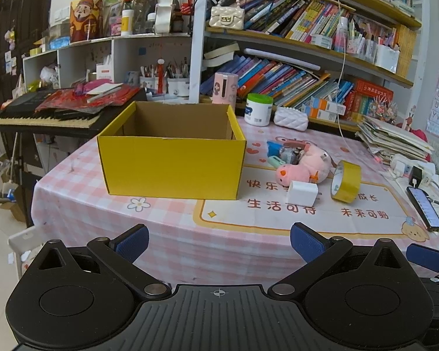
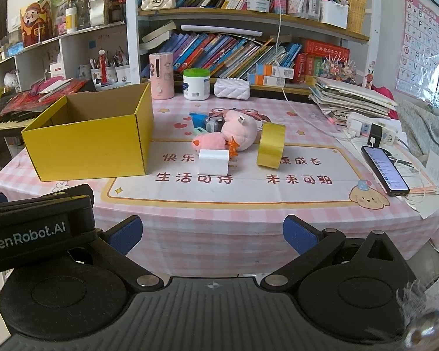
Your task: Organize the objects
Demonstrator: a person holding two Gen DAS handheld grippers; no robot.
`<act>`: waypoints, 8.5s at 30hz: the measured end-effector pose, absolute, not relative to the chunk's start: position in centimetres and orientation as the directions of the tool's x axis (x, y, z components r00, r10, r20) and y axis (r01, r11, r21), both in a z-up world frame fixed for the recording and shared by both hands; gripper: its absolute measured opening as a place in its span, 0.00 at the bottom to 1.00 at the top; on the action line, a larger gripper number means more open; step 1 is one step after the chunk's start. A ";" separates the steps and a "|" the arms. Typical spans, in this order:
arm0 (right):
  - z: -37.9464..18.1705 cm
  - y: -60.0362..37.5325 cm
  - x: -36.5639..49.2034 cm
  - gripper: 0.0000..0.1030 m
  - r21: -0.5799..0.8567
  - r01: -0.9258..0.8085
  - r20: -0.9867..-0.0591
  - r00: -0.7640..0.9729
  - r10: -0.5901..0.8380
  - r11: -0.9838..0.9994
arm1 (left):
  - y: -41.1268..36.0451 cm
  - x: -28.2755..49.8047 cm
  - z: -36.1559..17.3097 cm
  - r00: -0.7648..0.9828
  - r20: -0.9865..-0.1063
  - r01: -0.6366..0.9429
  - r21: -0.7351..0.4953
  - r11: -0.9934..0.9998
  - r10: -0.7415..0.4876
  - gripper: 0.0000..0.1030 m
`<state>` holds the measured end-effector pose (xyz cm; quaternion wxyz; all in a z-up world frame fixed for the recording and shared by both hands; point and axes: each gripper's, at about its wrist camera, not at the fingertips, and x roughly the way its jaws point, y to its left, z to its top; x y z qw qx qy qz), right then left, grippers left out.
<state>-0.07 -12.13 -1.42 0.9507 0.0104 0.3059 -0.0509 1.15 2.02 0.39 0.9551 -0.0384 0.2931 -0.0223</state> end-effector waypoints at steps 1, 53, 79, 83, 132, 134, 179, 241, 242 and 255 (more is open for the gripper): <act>-1.4 -12.1 -0.1 1.00 -0.012 0.103 -0.583 0.808 -0.091 0.995 | 2.1 1.2 0.4 0.827 -0.558 0.020 -0.086 0.996 -0.065 1.00; -3.2 -21.1 9.0 1.00 -0.007 0.156 -0.651 0.749 -0.123 0.988 | -3.6 10.0 -1.6 0.787 -0.616 -0.032 -0.096 0.995 -0.034 1.00; -4.4 -27.2 19.0 0.98 0.063 0.097 -0.673 0.739 -0.029 0.993 | -6.1 12.7 -1.6 0.756 -0.635 -0.242 -0.043 0.969 0.161 1.00; -5.3 -27.5 21.0 0.97 0.070 0.093 -0.688 0.725 -0.020 0.993 | -6.3 13.3 -1.9 0.741 -0.647 -0.256 -0.026 0.966 0.179 1.00; -4.5 -35.5 22.7 0.32 0.081 -0.014 -0.654 0.754 0.064 0.997 | -16.2 22.5 -7.7 0.677 -0.735 -0.005 0.038 0.999 0.032 0.94; -4.5 -35.4 22.9 0.32 0.083 -0.027 -0.656 0.751 0.075 0.996 | -16.1 23.1 -8.3 0.671 -0.741 0.001 0.053 0.999 0.039 0.93; -2.9 -12.8 12.7 0.32 0.082 -0.205 -0.691 0.694 0.204 0.975 | 6.8 8.5 -3.0 0.782 -0.622 -0.160 -0.240 0.958 -0.025 0.63; 3.4 0.4 22.5 0.32 0.005 -0.407 -0.427 0.825 0.370 0.913 | 14.6 16.7 3.5 0.898 -0.435 -0.149 -0.156 0.976 0.068 0.63; 3.0 0.4 23.2 0.32 0.001 -0.411 -0.435 0.821 0.370 0.912 | 14.5 17.3 3.2 0.893 -0.444 -0.152 -0.154 0.976 0.069 0.63; -1.8 1.3 28.7 0.33 -0.014 -0.566 -0.576 0.678 0.456 0.824 | 13.0 22.7 0.1 0.834 -0.539 -0.193 -0.092 0.977 0.114 0.63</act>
